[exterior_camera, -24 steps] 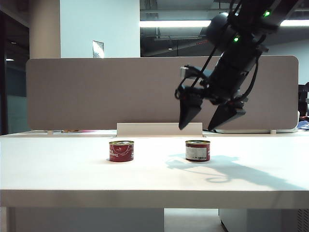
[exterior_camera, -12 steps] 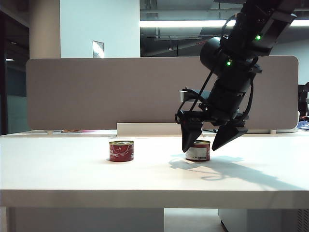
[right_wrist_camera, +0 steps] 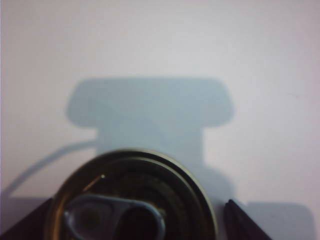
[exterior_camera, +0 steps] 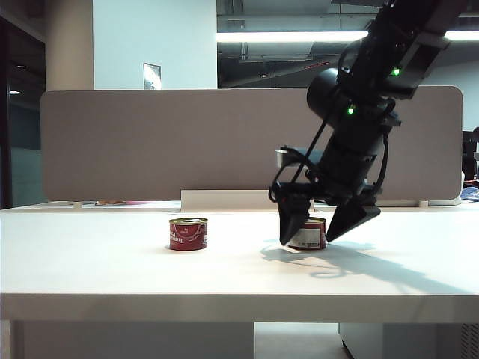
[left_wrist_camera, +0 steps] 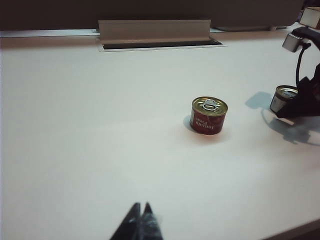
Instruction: Stack a can of tomatoes on the right onto the can of tomatoes on the left.
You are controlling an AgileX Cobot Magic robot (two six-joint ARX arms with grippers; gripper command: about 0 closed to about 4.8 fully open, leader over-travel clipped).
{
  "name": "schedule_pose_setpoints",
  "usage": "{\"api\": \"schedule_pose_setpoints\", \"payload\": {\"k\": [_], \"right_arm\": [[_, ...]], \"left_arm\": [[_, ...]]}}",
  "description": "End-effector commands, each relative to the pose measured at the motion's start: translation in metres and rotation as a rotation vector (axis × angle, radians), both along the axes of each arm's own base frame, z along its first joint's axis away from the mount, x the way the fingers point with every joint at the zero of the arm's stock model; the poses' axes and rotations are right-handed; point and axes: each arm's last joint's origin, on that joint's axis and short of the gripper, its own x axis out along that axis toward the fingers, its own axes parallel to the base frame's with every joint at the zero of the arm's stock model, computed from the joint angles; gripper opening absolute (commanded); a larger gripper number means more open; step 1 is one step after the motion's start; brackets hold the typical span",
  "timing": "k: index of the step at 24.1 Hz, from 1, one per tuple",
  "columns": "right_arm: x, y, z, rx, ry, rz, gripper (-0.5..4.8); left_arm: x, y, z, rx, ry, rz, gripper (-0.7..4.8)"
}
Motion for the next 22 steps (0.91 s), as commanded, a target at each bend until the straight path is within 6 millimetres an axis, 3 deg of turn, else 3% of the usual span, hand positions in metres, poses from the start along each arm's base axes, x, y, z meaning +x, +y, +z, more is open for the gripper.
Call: {"api": "schedule_pose_setpoints", "payload": {"k": [1, 4, 7, 15, 22], "right_arm": [[0.002, 0.001, 0.004, 0.006, -0.031, -0.004, 4.08], [0.003, 0.002, 0.005, 0.010, -0.041, -0.004, 2.99], [0.003, 0.002, 0.005, 0.011, -0.042, -0.004, 2.42], [-0.002, 0.008, 0.033, 0.054, -0.127, 0.037, 2.41], [-0.004, 0.039, 0.059, 0.094, -0.171, 0.126, 2.41]], "left_arm": [[0.000, 0.000, 0.000, 0.007, 0.006, -0.004, -0.06], [0.000, 0.000, 0.000, 0.007, 0.006, -0.004, -0.06], [0.000, 0.000, 0.000, 0.007, 0.006, -0.004, -0.06], [0.000, 0.000, 0.000, 0.007, 0.006, -0.004, -0.06], [0.000, 0.000, 0.000, 0.007, 0.006, -0.004, -0.06]]}}
